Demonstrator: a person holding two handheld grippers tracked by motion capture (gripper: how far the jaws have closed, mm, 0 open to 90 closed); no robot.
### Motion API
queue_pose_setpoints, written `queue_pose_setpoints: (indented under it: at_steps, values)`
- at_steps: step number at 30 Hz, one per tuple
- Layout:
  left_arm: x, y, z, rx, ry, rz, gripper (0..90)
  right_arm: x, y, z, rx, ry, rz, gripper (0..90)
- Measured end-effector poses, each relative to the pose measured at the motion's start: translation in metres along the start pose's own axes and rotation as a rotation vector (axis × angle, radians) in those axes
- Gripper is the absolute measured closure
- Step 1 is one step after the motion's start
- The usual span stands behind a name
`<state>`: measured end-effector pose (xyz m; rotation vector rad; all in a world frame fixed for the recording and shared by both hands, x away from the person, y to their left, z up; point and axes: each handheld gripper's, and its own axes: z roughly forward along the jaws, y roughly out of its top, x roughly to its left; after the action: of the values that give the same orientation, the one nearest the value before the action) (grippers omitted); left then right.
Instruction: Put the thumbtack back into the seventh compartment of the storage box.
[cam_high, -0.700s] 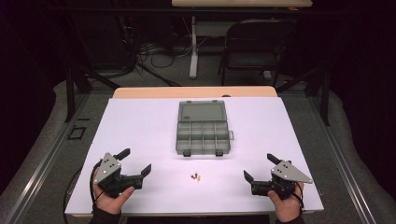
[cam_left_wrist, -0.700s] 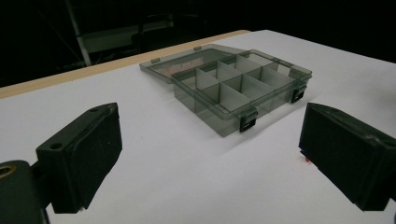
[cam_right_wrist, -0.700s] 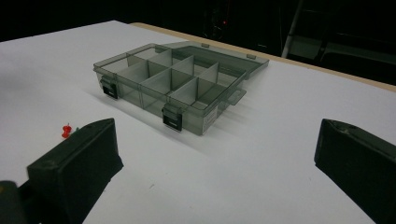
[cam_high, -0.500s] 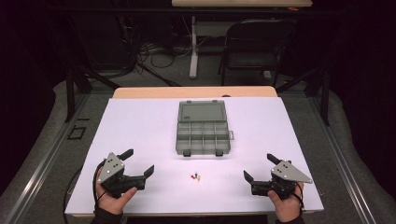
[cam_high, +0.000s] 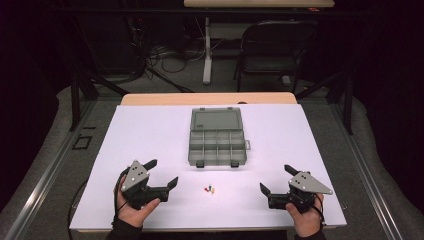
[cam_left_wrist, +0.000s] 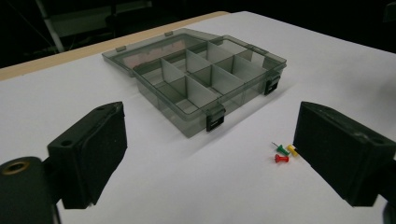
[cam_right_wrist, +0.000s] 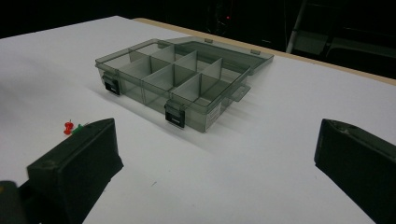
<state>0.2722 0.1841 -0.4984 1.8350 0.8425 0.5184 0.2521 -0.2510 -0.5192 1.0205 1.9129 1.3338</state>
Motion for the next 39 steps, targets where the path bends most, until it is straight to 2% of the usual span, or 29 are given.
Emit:
queue_pose_setpoints:
  at_steps: [3,7,12,17,18,23,30,33,34,39]
  values:
    - [-0.002,0.004,0.006,0.019,-0.008,-0.002,15.0,0.0,0.0,0.0,0.002,0.0,0.004,0.0]
    - [-0.005,0.007,0.013,0.04,-0.017,-0.009,15.0,0.0,0.0,0.0,0.002,0.002,0.005,0.0]
    - [-0.011,0.013,0.029,0.083,-0.029,-0.011,15.0,0.001,0.001,0.001,0.005,0.007,0.0,0.0]
    - [-0.016,0.019,0.043,0.124,-0.035,0.0,15.0,0.0,0.001,0.002,0.007,0.011,0.0,0.0]
    - [-0.018,0.021,0.05,0.145,-0.037,0.007,15.0,0.0,0.0,0.003,0.005,0.015,0.004,0.0]
    - [-0.02,0.024,0.061,0.169,-0.046,0.005,15.0,0.0,0.0,0.003,0.009,0.019,0.001,0.2]
    - [-0.022,0.024,0.072,0.202,-0.065,-0.004,15.4,-0.001,0.0,0.003,0.01,0.021,0.002,0.5]
    - [-0.024,0.022,0.078,0.233,-0.073,0.001,15.6,0.0,0.0,0.003,0.015,0.022,0.006,0.8]
    - [-0.025,0.02,0.081,0.241,-0.081,-0.01,15.9,-0.001,-0.001,0.004,0.016,0.022,0.003,1.1]
    - [-0.028,0.016,0.087,0.258,-0.097,0.002,21.3,-0.001,-0.001,0.004,0.017,0.025,0.0,1.7]
